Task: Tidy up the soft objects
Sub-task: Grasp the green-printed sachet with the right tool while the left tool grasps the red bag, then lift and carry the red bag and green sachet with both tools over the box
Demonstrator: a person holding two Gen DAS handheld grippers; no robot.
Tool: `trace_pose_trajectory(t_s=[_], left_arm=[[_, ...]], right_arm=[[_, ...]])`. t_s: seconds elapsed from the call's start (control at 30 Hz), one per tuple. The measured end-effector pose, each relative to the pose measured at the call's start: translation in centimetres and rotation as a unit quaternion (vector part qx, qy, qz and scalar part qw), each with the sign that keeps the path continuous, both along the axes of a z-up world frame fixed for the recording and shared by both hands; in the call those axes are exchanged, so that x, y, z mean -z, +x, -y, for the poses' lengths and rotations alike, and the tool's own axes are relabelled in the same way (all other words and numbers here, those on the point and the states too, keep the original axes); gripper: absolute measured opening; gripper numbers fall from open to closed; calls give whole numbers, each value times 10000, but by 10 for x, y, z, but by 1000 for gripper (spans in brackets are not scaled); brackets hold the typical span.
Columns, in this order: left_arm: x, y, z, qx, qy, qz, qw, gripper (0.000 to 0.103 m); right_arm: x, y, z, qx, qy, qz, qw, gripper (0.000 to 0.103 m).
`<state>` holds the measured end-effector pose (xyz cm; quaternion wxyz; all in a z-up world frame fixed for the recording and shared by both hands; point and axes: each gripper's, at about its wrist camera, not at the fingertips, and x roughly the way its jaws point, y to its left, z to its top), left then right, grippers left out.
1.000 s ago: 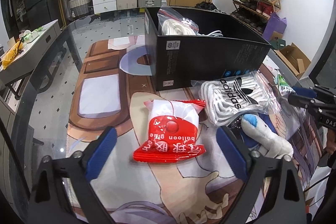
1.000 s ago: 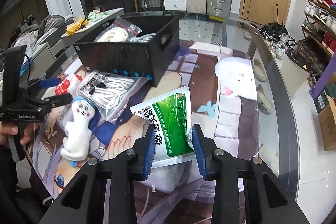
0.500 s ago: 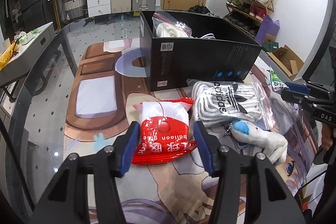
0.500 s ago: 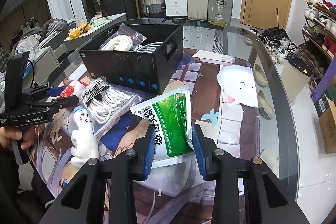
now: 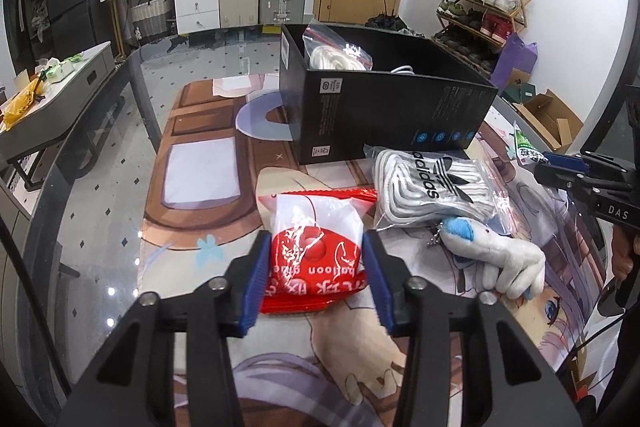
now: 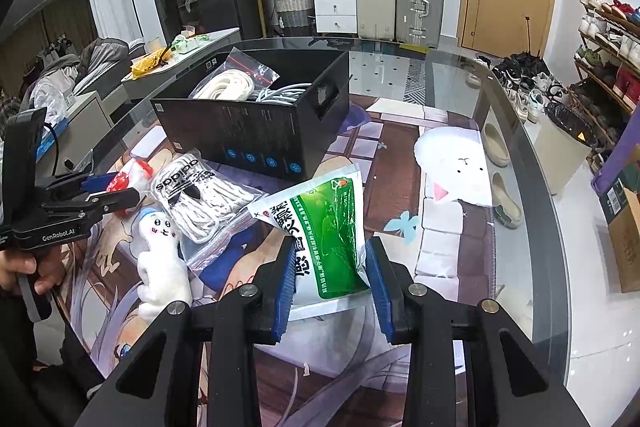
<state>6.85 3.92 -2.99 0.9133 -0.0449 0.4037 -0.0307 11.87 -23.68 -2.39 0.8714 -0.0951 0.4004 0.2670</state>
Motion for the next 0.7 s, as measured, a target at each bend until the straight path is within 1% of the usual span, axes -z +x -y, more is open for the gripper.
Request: trace_pose_trajectory(t_s=[0.2,0.5,0.7], left_arm=[[-4,-2,2,-52,29,80,10000,41],[-13,-11,-5,-154,-128,246,9995,41],[-27,-16,-10,-202,-212,470,9985,41]], right_arm=[[-5,-3,-1,-39,61,87,9999,34],[-16,-9,-6,-135,222,297,9992,34],[-26,-15,-11,-136,386,468,9981,34]])
